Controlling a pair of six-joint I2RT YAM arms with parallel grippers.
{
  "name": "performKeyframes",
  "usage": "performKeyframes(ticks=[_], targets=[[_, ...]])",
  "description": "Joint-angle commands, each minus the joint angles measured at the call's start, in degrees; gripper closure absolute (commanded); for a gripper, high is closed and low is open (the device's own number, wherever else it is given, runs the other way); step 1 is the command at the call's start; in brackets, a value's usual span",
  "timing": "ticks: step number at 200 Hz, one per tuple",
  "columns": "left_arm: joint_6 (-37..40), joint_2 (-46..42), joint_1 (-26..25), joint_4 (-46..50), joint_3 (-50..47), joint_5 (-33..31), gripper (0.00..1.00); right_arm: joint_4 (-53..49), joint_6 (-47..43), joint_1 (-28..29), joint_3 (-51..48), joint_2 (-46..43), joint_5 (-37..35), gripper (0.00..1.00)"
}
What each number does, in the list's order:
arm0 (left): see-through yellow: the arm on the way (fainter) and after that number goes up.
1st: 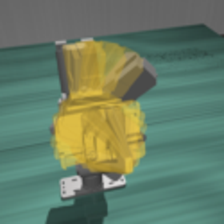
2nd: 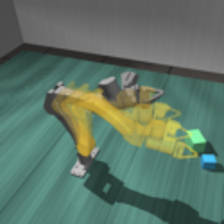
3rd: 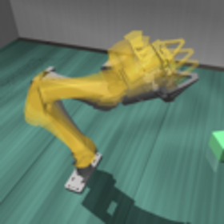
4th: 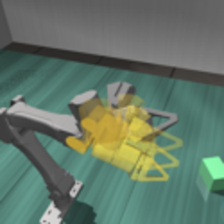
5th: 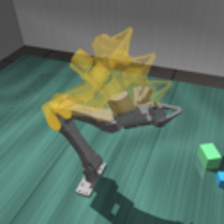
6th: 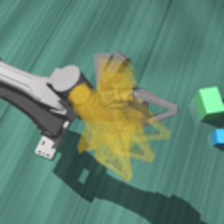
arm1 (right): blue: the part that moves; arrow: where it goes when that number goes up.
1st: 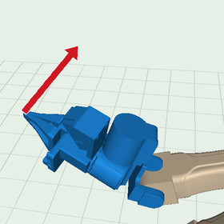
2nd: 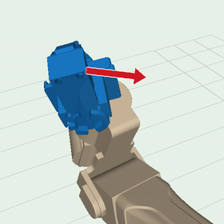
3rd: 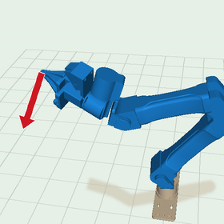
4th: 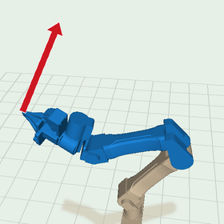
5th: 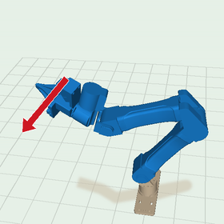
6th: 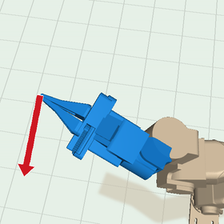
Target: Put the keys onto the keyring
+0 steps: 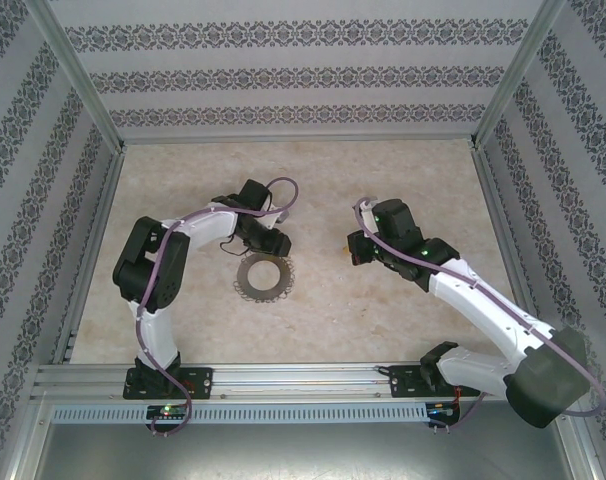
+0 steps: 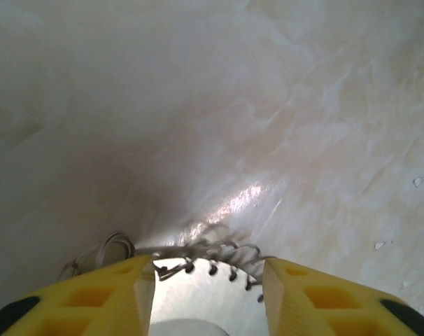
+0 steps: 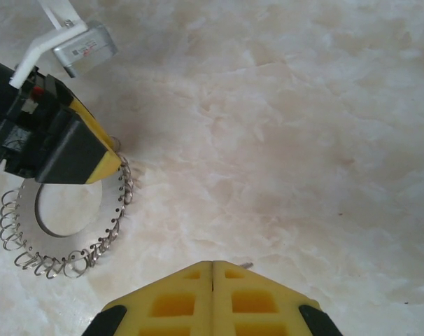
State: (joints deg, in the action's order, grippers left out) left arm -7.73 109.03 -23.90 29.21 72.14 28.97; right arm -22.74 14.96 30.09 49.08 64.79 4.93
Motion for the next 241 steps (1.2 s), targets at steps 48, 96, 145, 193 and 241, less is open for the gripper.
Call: performKeyframes(ticks=[48,96,145,193,241], targets=[[7.88,-5.54,-2.62,7.71,0.56,-5.32,0.48,-1.75,0.16,-1.17,-0.74,-2.63,0.33,1.0],[13.77,-7.91,-4.85,7.82,-0.63,2.73,0.48,-3.27,0.55,-1.17,-1.22,-4.68,0.17,1.0],[16.84,-11.58,-7.45,7.02,-7.53,5.66,0.48,-3.1,2.82,-1.17,-3.45,-6.77,-0.53,1.0],[16.12,-8.84,-7.74,2.98,-7.43,4.13,0.51,-2.48,4.43,-1.17,-5.02,-6.62,-0.11,1.0],[13.24,-4.88,-7.76,0.48,-4.79,4.17,0.53,-5.54,6.19,-1.43,-3.82,-0.62,2.21,1.0]])
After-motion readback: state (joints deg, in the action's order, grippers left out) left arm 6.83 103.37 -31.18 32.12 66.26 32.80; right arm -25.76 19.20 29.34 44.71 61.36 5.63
